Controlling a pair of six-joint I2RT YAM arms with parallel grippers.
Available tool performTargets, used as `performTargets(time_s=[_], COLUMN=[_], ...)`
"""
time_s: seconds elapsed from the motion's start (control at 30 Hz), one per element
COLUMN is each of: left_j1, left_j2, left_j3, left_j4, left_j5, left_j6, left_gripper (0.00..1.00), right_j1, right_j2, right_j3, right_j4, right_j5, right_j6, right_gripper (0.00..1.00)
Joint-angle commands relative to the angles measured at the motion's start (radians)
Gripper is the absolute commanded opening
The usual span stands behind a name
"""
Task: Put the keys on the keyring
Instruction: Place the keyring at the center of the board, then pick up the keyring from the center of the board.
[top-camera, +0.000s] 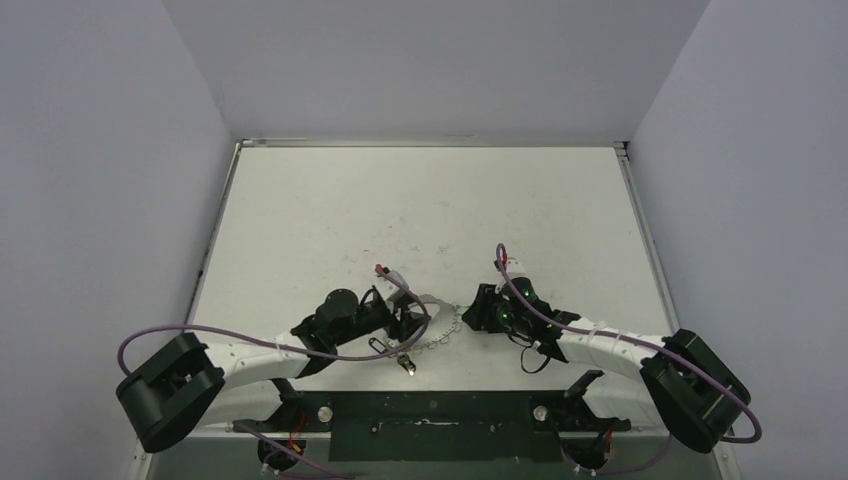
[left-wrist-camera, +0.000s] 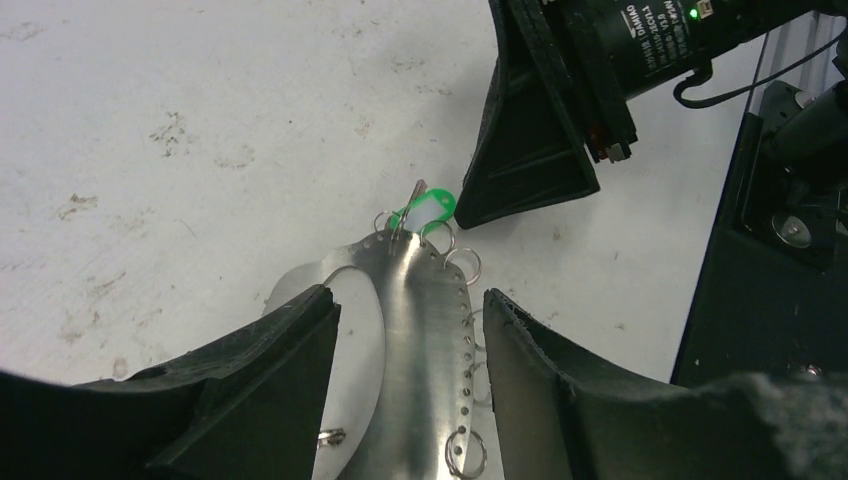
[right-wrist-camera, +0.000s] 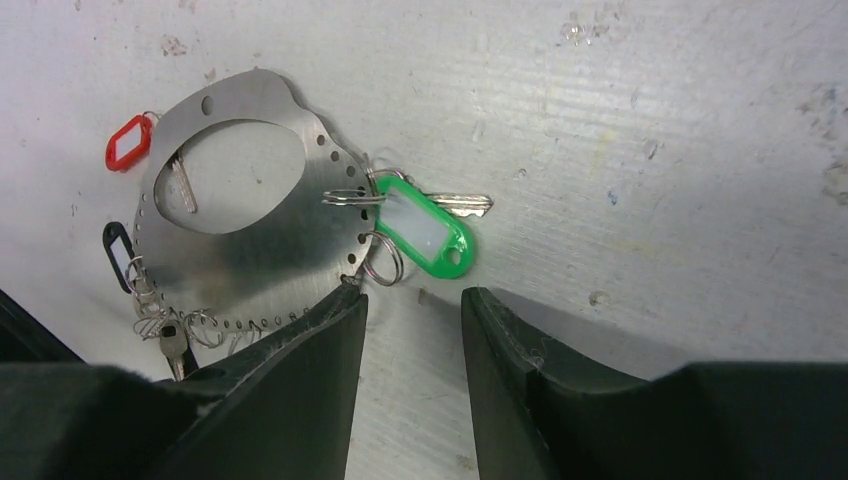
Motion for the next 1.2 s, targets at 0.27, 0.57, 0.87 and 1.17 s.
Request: performTargets(time_s=[0.27,0.57,0.87,1.17], left_j1=[-0.007,-0.007,-0.004,0.238], left_j2=[-0.406,-0.531,-0.395,-0.208], left_j3=[-0.057,-0.039,0.098,0.221], left_j4=[-0.527,-0.772,-0.992,-1.084], left_j5=[-0.098,-0.178,-0.258,-0.039], left_j6=[-0.144,-0.309,-0.430,-0.434], left_gripper=[0.53,0.52,0.53,0.60], right_j1=[0.008,0.316,0.629,0.736], right_j2=[0.045,-0.044,0.167,0.402], right_j3=[0.005,0.152,0.361,0.503], right_j4=[0.108,-0.233,-0.355,-0.333], right_j5=[-0.131,0.270,0.616,0.684], right_j6=[0.070,0.021,-0.070,-0.119], right_gripper=[0.47,0.48,0.48,0.53])
